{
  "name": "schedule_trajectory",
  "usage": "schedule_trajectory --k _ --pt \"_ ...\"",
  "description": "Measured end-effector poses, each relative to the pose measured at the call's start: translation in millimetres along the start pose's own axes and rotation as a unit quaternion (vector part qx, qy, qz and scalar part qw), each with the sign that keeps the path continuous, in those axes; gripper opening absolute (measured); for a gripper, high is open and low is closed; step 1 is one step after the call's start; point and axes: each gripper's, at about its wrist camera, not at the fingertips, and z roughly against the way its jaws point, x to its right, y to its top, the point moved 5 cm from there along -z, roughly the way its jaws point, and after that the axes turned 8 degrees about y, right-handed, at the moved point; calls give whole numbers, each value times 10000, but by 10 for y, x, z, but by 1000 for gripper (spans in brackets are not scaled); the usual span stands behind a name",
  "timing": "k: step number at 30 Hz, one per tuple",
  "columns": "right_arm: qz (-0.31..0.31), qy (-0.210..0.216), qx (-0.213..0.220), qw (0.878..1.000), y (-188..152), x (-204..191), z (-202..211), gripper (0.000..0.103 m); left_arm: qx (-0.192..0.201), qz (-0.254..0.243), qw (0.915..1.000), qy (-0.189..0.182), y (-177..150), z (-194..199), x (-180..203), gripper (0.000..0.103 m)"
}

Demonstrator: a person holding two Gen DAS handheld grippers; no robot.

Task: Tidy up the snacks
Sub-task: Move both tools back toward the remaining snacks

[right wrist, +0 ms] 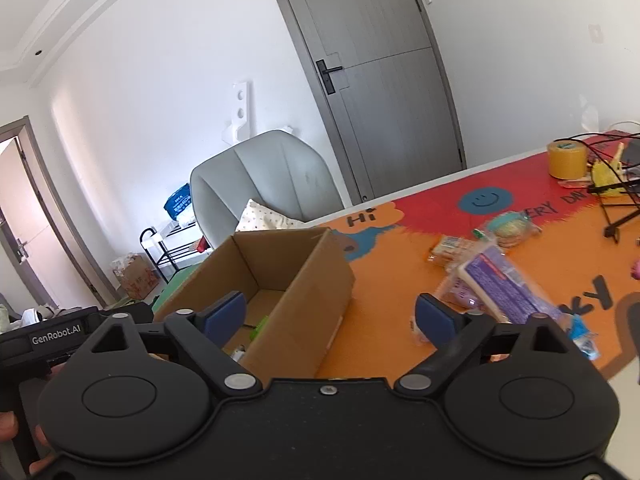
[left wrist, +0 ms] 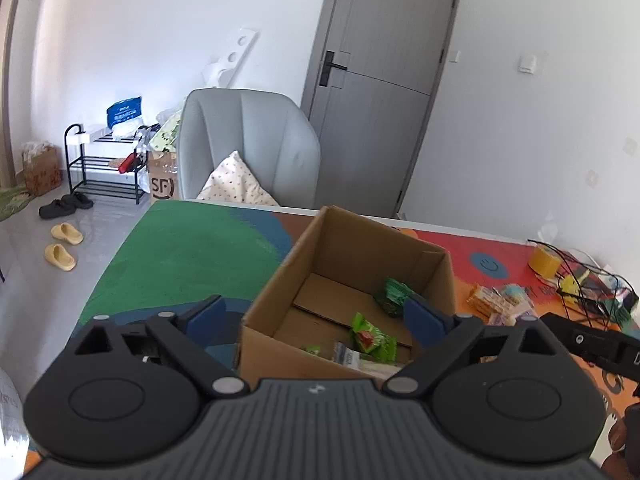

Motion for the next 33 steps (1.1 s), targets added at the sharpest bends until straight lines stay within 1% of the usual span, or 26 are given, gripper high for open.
schedule_trajectory --k 2,5,11,14,19,22,25,27,29,30,32,33 --pt "-30 -5 2 10000 -5 44 71 99 33 -99 9999 -10 -16 30 78 101" --pt "-48 -84 -8 10000 -7 130 177 103 -14 -193 9997 -133 -48 64 205 103" --pt "-146 -244 -51 9996 -20 326 372 103 -47 -310 9989 -359 -107 129 428 103" --pt "-217 -318 -6 9993 -24 437 482 103 -116 -357 9976 -580 -144 161 556 103" --pt "-365 -462 102 9982 -43 637 648 103 -23 -665 9943 -828 -210 249 856 103" --pt "-391 -552 146 9976 -74 745 718 103 -89 -774 9920 -998 -265 266 1010 103" --pt "-423 -627 171 9970 -100 859 778 103 -104 -867 9906 -1051 -313 258 1145 103" --pt "-493 -654 191 9965 -126 935 813 103 -206 -953 9888 -1126 -359 238 1245 103" --pt "-565 -668 219 9959 -146 1028 842 102 -270 -1033 9869 -1209 -413 226 1344 103" --pt "-603 -680 232 9956 -158 1076 850 101 -241 -1066 9864 -1231 -437 229 1392 103" --pt "-699 -740 262 9945 -188 1169 862 91 -183 -1170 9845 -1294 -490 233 1491 103" --pt "-749 -748 254 9941 -206 1217 862 89 -180 -1213 9835 -1328 -519 223 1540 103"
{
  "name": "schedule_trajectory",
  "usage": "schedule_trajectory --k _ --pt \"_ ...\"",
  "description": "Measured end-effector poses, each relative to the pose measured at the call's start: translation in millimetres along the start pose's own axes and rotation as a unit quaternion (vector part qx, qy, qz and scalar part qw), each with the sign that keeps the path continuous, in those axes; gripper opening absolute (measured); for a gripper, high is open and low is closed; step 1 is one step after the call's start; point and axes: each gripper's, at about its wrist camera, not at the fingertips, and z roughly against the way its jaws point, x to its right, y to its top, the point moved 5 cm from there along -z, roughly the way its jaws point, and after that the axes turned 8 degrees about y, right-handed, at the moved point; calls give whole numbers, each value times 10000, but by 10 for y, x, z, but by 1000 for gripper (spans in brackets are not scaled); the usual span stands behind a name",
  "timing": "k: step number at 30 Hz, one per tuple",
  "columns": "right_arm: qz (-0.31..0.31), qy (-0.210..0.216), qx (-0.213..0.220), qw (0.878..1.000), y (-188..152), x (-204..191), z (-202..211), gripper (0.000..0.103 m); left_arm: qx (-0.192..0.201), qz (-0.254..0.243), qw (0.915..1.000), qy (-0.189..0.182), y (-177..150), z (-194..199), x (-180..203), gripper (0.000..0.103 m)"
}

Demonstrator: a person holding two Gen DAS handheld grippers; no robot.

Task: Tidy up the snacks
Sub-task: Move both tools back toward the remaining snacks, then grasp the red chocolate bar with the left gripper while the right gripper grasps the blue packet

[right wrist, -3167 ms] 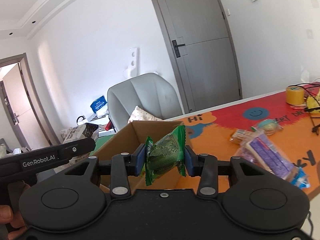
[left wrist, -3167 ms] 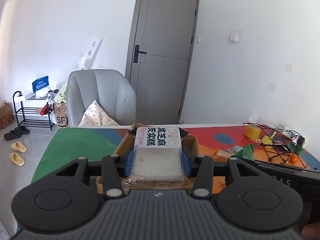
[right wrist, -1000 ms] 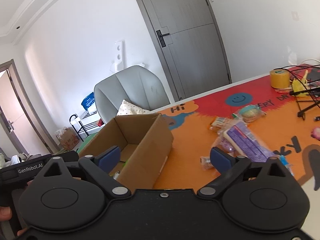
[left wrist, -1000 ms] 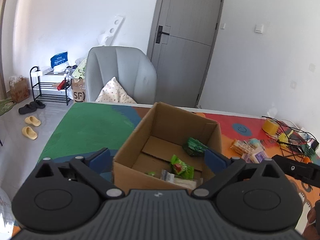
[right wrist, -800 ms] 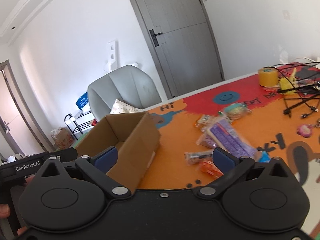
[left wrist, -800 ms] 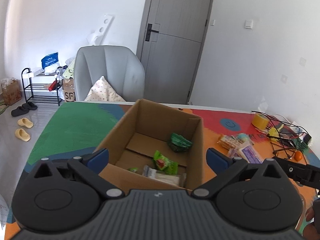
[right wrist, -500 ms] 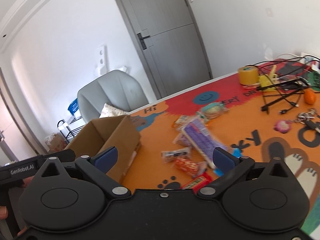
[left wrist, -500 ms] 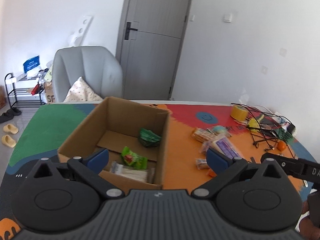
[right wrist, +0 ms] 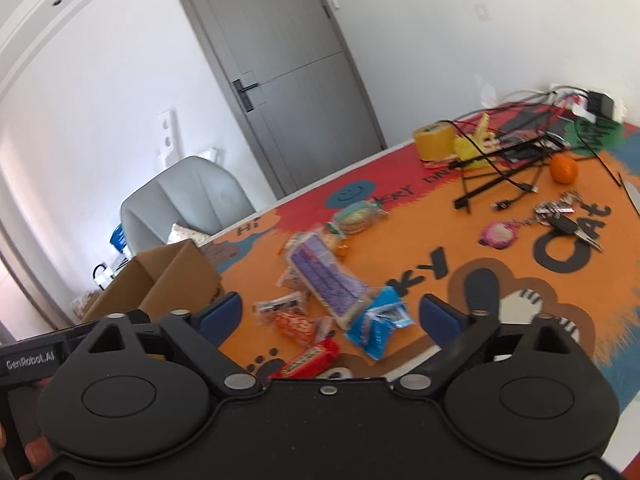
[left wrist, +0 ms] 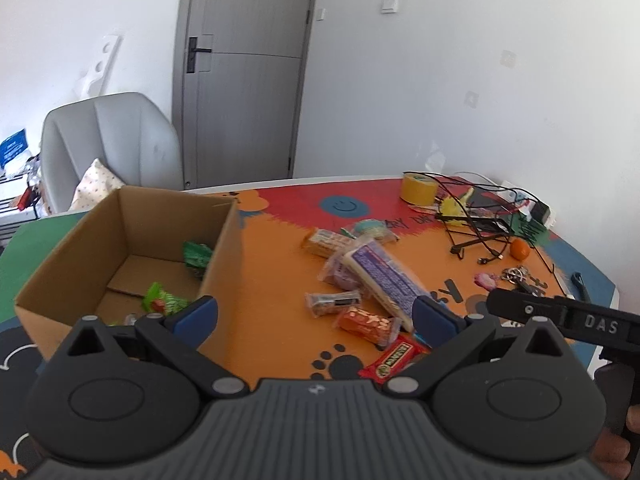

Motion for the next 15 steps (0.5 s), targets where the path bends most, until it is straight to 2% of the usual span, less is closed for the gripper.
schedule_trajectory --k 5,10,15 --pt "-204 -59 -124 9997 -83 211 -69 76 -35 62 10000 -54 -51 -159 112 101" --pt "-296 1 -257 9992 -150 325 -146 71 -71 184 9997 -128 -112 -297 186 100" --pt "-366 58 -385 9986 -195 416 -258 64 -251 132 9993 -225 -216 -465 333 91"
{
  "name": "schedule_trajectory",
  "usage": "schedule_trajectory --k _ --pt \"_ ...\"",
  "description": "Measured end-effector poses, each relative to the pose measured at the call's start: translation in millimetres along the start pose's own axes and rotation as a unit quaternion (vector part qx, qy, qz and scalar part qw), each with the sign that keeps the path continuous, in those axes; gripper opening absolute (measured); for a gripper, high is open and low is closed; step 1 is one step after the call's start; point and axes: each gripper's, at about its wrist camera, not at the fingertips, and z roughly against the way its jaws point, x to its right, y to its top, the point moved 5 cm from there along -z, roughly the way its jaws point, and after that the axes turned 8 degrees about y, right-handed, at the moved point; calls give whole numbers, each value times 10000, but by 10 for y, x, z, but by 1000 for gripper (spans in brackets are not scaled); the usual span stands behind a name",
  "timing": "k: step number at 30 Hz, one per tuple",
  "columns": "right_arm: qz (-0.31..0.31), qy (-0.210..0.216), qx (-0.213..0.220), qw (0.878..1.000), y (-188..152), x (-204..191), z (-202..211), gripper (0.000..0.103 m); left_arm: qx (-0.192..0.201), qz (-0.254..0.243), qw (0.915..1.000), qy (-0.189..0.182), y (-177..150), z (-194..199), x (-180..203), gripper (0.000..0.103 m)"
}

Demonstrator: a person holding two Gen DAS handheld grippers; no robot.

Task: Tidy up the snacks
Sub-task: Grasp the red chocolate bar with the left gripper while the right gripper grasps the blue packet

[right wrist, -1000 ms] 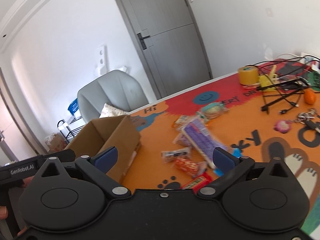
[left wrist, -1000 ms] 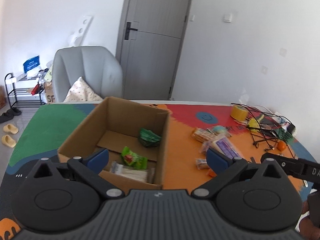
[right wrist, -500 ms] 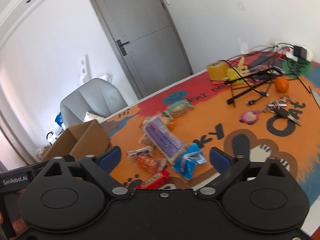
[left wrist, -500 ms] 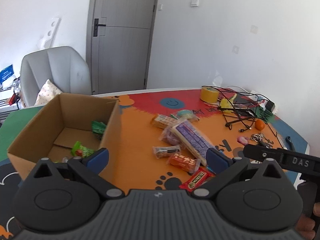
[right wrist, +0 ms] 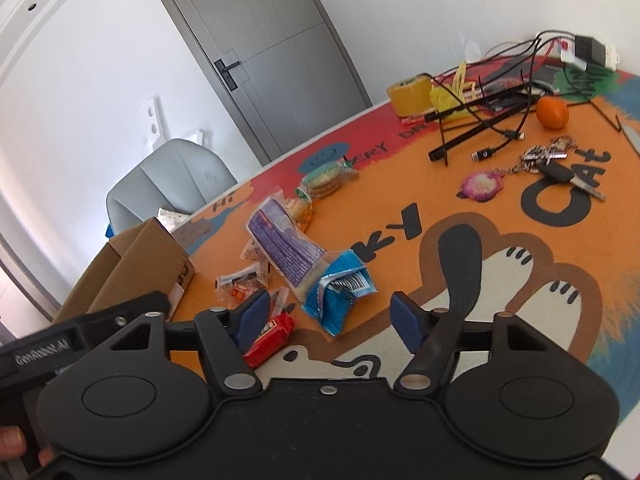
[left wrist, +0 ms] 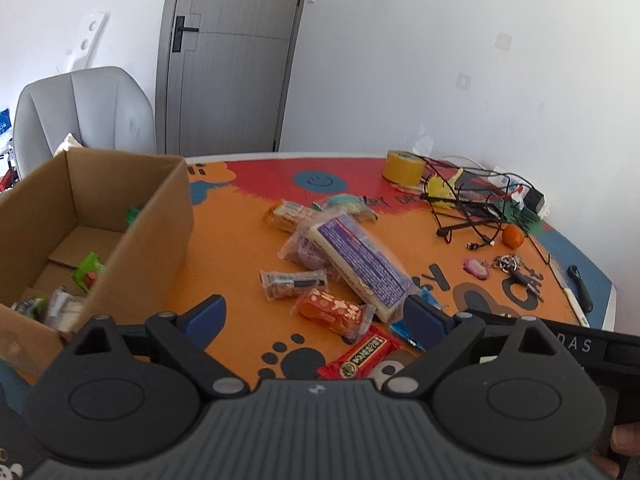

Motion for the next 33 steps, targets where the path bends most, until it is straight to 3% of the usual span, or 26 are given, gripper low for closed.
schedule_trajectory --k 2,15,24,29,31,32,33 --pt "13 11 -17 10000 -7 24 -45 59 -96 -50 9999 -84 -50 -77 57 86" --pt "90 73 -81 9999 13 204 -252 55 -613 65 9974 -365 -280 -519 244 58" --pt "275 92 -128 9995 43 220 -426 56 -551 -1 9977 -395 -326 -605 301 56" --pt "381 75 -125 9992 47 158 -512 56 -437 -283 9982 -312 -371 -588 343 53" --pt "518 19 -128 9986 18 108 -538 51 -399 -337 9983 -253 -384 -582 348 48" --pt "591 -35 -125 9982 6 86 -541 44 -397 -335 9983 -252 -388 -577 344 40" --pt "637 -77 -139 9978 -7 72 -543 44 -394 -335 9984 -245 -392 -573 340 34"
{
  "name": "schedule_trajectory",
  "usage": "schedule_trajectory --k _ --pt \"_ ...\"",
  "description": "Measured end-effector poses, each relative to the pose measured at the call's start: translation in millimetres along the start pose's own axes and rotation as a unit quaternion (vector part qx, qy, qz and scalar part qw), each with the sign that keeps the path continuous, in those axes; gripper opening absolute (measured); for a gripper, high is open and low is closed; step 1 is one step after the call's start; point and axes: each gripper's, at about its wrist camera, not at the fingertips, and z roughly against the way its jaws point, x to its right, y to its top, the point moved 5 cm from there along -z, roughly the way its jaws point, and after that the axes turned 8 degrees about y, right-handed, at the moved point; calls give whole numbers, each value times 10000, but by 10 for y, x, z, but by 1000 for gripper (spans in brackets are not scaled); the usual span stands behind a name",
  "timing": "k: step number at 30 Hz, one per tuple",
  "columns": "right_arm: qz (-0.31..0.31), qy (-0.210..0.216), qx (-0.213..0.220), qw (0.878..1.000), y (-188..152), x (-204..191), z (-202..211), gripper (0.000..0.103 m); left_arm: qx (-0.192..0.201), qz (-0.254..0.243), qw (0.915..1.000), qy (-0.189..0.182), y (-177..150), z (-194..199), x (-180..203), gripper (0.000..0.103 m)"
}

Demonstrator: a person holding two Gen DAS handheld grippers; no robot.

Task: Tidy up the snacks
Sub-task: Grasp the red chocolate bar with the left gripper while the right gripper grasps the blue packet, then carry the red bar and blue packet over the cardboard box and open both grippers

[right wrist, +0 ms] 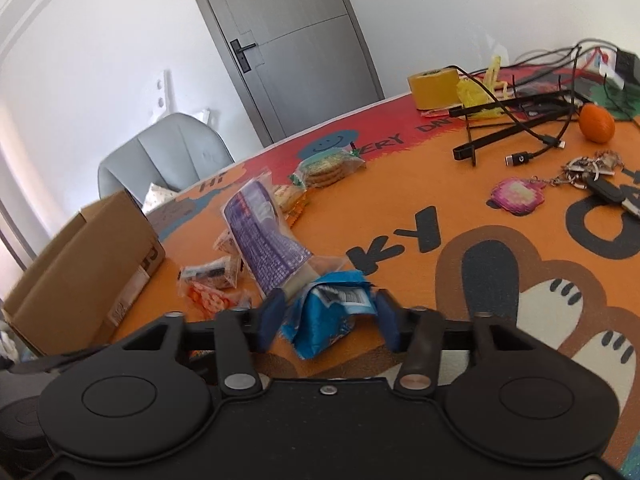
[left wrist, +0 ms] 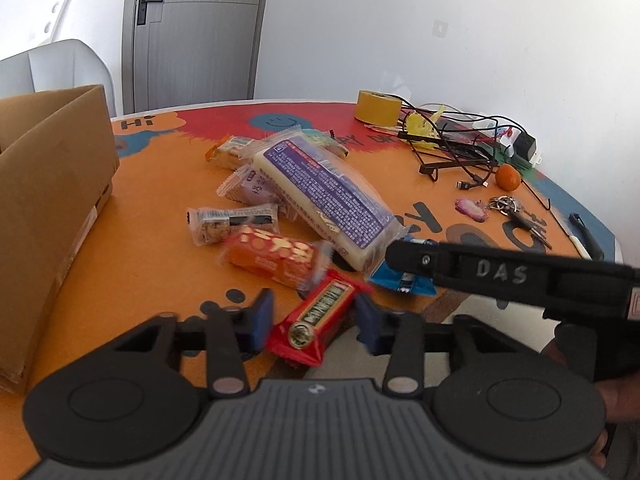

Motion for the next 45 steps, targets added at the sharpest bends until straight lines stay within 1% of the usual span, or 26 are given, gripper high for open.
schedule_trajectory --k 1,2,3,6,8,11,16,21,31,36,45 --pt "30 1 7 10000 -7 -12 8 38 3 0 10000 9 -5 4 -4 30" --pt "31 16 -23 10000 -14 -14 9 33 8 -4 10000 27 -9 10 -10 23" --pt "-3 39 -24 10000 -20 -12 20 32 3 14 10000 9 -14 17 -22 19" --pt "-78 81 -44 9999 -41 -24 57 31 -54 153 9998 -64 -19 47 -68 18" --pt "-80 81 -52 9999 -69 -57 87 30 -89 189 9998 -43 -31 78 -94 18" --pt "-93 103 30 9999 -92 -115 167 30 -108 259 9996 -50 -43 153 -143 18" --pt "-62 77 166 9998 -44 -250 264 30 124 348 9993 -74 34 375 -263 18" --pt "90 78 294 9995 27 -477 322 30 341 419 9985 133 144 569 -443 18" --pt "299 187 494 9982 123 -893 360 30 856 567 9945 214 370 940 -741 18" --pt "412 277 585 9971 172 -1064 357 30 987 643 9926 295 421 1064 -888 18" --pt "594 486 611 9952 233 -1379 267 30 1172 809 9890 397 499 1265 -1148 18"
